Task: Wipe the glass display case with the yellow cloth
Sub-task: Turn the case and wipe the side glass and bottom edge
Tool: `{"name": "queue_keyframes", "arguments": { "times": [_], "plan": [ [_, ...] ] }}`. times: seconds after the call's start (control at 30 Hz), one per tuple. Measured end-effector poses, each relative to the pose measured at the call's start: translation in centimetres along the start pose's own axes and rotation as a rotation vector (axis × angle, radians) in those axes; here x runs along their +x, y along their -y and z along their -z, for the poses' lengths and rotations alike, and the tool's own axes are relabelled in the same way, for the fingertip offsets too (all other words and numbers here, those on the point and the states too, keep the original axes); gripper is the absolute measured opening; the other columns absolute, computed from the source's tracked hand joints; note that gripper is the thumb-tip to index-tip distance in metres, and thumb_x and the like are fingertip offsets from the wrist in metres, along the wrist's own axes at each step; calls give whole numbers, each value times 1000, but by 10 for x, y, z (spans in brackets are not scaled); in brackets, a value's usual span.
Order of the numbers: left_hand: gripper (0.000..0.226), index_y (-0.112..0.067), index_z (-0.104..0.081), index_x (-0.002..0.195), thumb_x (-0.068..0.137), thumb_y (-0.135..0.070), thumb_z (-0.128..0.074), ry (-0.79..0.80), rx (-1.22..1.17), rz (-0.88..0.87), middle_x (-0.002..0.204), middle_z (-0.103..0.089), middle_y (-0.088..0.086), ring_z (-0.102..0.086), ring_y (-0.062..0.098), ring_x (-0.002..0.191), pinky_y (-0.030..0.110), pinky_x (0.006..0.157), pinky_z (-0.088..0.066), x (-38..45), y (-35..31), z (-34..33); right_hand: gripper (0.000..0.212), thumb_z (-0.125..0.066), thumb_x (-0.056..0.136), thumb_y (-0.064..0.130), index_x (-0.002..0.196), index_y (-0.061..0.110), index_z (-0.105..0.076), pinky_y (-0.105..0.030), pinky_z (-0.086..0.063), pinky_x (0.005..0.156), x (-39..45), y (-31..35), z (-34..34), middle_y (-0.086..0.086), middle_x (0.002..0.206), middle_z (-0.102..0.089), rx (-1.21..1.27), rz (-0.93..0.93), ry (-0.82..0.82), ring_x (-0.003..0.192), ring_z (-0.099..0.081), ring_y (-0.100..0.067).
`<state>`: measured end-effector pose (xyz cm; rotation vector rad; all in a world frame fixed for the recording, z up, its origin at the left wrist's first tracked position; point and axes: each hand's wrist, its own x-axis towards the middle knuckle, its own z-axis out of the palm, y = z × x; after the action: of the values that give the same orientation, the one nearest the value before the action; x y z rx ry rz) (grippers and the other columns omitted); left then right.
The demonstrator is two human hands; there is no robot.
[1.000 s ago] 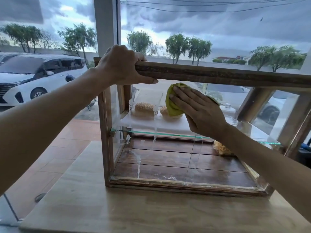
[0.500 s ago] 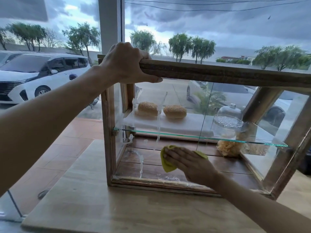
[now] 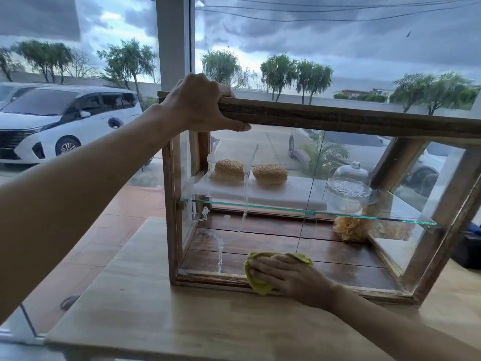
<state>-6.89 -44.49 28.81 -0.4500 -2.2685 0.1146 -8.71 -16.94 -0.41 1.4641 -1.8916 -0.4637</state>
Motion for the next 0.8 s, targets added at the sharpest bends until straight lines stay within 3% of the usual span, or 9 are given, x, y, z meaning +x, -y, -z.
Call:
{"name": "queue_keyframes", "arguments": {
  "times": [0.1,0.2,0.3,0.4,0.63,0.8],
  "plan": [
    [101,-19,-68,112,52,-90,-31,-3,-14,4,75,-72,3,-54,14,61,25,77,-46,0,-1,-1,44,-24,101,3,136,13,-48,-29,-25,110,16,-24,35,-5,146,-42,40,-135,-204,135,-38,-18],
    [99,-17,-68,112,54,-93,-38,-1,10,-10,76,-72,3,-55,13,62,26,79,-47,1,0,-1,52,-34,91,-8,136,13,-47,-32,-39,95,36,-59,69,-6,144,-45,49,-293,-375,133,-42,-20],
    [97,-18,-68,112,55,-92,-40,-17,4,-10,78,-73,2,-59,13,65,23,78,-44,1,1,-2,53,-40,85,-13,133,6,-52,-30,-34,103,53,-92,93,-11,142,-46,-30,-354,-457,134,-42,-25],
    [98,-19,-69,109,54,-90,-33,-20,-3,-11,78,-73,0,-64,15,68,24,77,-46,2,2,-3,57,-48,79,-15,133,2,-53,-30,-24,113,65,-113,103,-13,143,-45,-96,-361,-436,135,-39,-26],
    [97,-19,-69,107,54,-91,-31,-23,30,-6,72,-71,1,-63,17,65,29,76,-52,3,4,-6,54,-36,86,-5,137,4,-48,-39,-32,113,96,-113,106,-10,148,-41,-46,-327,-380,139,-36,-24],
    [98,-21,-69,109,53,-91,-30,-35,37,0,69,-69,0,-55,15,60,28,76,-50,3,3,-5,53,-41,85,-6,136,3,-49,-38,-28,115,115,-108,100,-11,148,-41,-44,-254,-365,138,-37,-24]
  ]
}}
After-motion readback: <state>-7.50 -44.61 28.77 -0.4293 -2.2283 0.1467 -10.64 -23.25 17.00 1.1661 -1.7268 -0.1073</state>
